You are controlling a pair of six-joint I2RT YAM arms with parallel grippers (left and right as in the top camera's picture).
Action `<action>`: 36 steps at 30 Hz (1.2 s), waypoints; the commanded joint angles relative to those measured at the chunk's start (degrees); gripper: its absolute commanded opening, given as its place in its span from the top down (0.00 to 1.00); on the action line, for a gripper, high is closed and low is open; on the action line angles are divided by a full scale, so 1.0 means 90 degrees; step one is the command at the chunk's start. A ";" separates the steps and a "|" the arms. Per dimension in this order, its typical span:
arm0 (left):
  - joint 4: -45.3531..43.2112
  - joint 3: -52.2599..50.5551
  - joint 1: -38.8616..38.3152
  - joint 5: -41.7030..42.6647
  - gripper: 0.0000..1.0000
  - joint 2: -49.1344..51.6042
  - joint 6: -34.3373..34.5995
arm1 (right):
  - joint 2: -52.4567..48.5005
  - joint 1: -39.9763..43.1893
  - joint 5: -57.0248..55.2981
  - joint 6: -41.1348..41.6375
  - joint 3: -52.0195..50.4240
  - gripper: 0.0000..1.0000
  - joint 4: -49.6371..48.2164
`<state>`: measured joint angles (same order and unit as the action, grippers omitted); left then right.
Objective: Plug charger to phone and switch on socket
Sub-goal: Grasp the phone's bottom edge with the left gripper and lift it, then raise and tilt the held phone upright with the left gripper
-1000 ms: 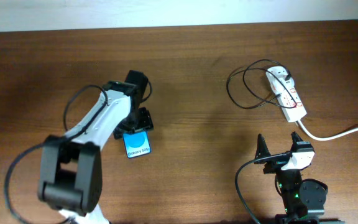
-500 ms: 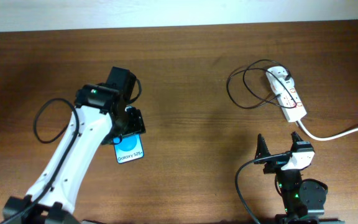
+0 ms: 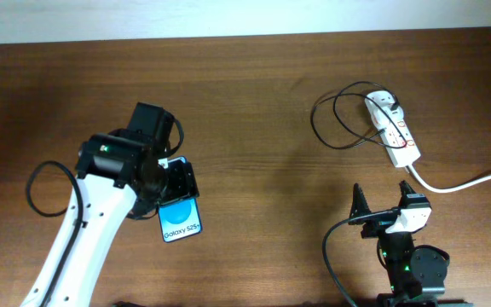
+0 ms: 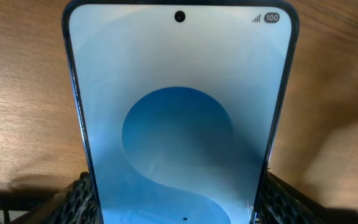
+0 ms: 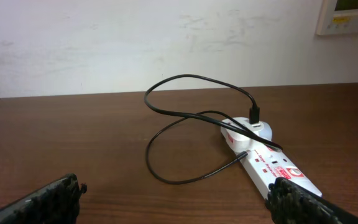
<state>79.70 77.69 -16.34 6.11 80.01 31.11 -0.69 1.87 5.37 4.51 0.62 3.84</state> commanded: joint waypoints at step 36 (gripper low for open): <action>-0.0974 0.0141 -0.0743 0.3271 0.50 0.1770 0.0750 | 0.0029 -0.0039 -0.0007 0.0022 -0.0034 0.02 0.0032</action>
<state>71.29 77.76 -23.03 31.62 96.07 38.79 -0.69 1.87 5.37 4.51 0.62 3.84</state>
